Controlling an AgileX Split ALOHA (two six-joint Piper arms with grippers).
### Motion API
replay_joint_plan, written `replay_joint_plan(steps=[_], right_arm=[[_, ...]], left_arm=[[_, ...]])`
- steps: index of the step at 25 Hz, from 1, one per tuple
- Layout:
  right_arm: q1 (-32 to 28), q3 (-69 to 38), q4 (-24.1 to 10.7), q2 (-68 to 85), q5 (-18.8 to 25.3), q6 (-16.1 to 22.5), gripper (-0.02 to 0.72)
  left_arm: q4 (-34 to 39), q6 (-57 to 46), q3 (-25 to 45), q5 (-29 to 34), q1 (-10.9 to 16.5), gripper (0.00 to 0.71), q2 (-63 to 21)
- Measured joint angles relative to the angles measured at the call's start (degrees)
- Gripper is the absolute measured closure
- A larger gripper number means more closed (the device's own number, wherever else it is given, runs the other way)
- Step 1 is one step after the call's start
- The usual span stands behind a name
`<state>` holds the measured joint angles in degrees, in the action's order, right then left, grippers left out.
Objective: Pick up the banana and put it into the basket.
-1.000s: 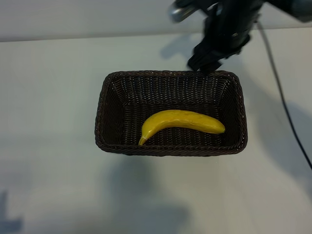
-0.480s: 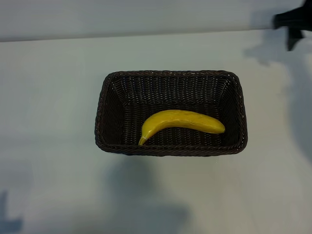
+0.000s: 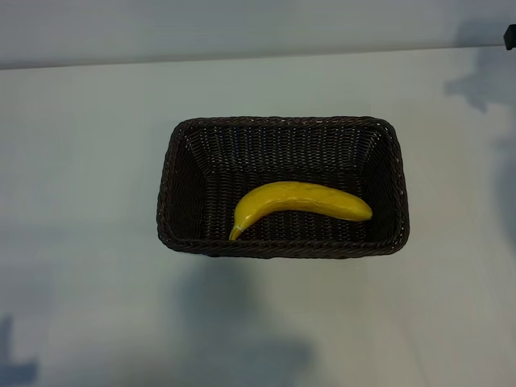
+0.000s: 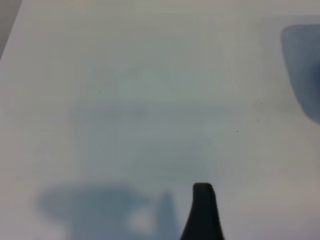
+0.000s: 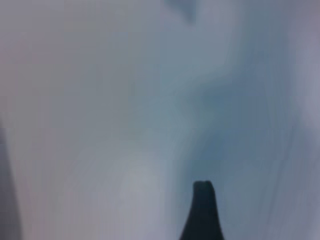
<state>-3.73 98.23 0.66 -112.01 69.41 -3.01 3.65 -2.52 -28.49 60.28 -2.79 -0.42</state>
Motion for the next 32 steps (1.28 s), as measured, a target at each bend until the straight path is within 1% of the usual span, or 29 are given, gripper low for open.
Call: replay_joint_plan(steps=[2, 5, 10, 18, 22, 26, 28, 32], right_arm=[[0.0, -0.8, 0.1, 0.5, -0.1, -0.6, 0.129], [-0.1, -5.3, 0.0, 3.7, -0.1, -1.1, 0.129], [-0.1, -16.9, -0.2, 13.7, -0.1, -1.3, 0.129], [-0.1, -38.8, -0.2, 36.1, 0.1, -0.2, 0.129], [-0.1, -47.3, -0.1, 48.6, 0.5, 0.7, 0.129], [-0.1, -54.1, -0.1, 60.9, 0.6, 0.8, 0.129], [-0.1, -57.8, -0.1, 68.2, 0.0, 0.8, 0.129], [-0.1, -64.1, 0.2, 78.3, -2.9, 0.8, 0.129]], left_arm=[[0.0, 0.0, 0.0, 0.0, 0.0, 0.121, 0.0], [0.0, 0.0, 0.0, 0.0, 0.0, 0.121, 0.0], [0.0, 0.0, 0.0, 0.0, 0.0, 0.121, 0.0], [0.0, 0.0, 0.0, 0.0, 0.0, 0.123, 0.0], [0.0, 0.0, 0.0, 0.0, 0.0, 0.123, 0.0], [0.0, 0.0, 0.0, 0.0, 0.0, 0.123, 0.0], [0.0, 0.0, 0.0, 0.0, 0.0, 0.123, 0.0], [0.0, 0.0, 0.0, 0.0, 0.0, 0.123, 0.0]])
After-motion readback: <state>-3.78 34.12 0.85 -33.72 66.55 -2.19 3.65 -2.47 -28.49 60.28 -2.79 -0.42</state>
